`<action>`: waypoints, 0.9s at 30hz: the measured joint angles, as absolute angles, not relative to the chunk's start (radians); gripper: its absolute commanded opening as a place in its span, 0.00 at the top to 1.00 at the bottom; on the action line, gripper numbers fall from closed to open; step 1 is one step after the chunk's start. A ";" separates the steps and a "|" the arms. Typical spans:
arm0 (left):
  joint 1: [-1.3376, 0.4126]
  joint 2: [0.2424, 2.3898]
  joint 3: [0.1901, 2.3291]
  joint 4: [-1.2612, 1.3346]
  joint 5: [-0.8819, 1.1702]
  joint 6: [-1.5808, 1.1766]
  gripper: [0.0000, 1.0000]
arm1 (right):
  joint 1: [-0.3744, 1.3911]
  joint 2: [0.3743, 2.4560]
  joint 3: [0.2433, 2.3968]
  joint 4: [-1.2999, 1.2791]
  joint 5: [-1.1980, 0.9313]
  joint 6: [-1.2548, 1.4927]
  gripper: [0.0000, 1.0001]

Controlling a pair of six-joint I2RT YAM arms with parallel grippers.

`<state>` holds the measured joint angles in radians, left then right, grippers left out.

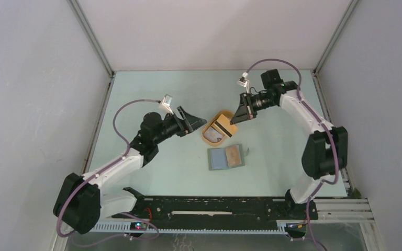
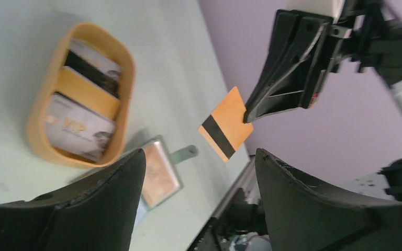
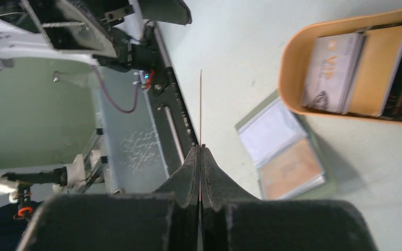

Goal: Put the credit cards into the card holder
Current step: Pick up the credit card from the storage box.

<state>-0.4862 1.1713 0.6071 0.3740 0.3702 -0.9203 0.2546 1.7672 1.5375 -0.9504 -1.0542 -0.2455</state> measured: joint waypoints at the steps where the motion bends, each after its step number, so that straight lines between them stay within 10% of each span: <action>1: -0.496 1.148 0.594 0.391 0.369 -0.939 0.19 | 0.245 1.720 1.486 -0.911 -1.089 -0.215 1.00; 27: -0.755 1.120 0.563 0.666 0.237 -1.051 0.41 | 0.172 1.340 1.057 -0.169 -1.401 0.406 1.00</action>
<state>-0.7551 1.1198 0.5629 0.6662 0.2375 -1.0512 0.1719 1.3403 1.0573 -0.1688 -1.4014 0.4061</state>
